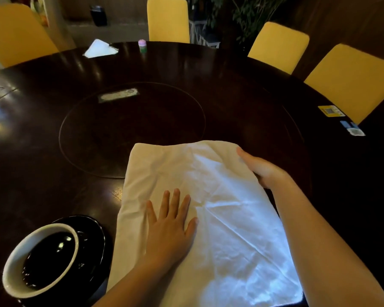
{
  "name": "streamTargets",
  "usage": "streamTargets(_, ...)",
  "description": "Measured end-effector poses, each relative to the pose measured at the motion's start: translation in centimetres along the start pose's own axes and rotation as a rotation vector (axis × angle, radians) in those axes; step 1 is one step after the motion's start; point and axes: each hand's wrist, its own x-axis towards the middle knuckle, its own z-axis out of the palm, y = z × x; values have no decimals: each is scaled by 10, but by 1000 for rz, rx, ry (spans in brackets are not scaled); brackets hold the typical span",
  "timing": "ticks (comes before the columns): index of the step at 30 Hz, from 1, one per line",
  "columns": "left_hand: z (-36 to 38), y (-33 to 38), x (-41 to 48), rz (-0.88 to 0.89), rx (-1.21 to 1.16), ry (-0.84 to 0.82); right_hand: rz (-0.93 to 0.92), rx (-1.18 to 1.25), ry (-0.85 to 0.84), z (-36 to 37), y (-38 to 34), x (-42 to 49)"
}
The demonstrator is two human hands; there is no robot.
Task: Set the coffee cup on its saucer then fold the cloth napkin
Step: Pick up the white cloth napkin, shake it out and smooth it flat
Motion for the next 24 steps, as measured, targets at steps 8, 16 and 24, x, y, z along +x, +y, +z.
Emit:
streamTargets(8, 0, 1, 0, -17, -5, -21, -149, 350, -93, -3, -7, 0)
streamTargets(16, -1, 0, 1, -26, -23, -93, -419, 333, 493, -28, -30, 21)
streamTargets(24, -28, -17, 45, -132, -174, 151, -805, -649, 539, 86, 1, 22)
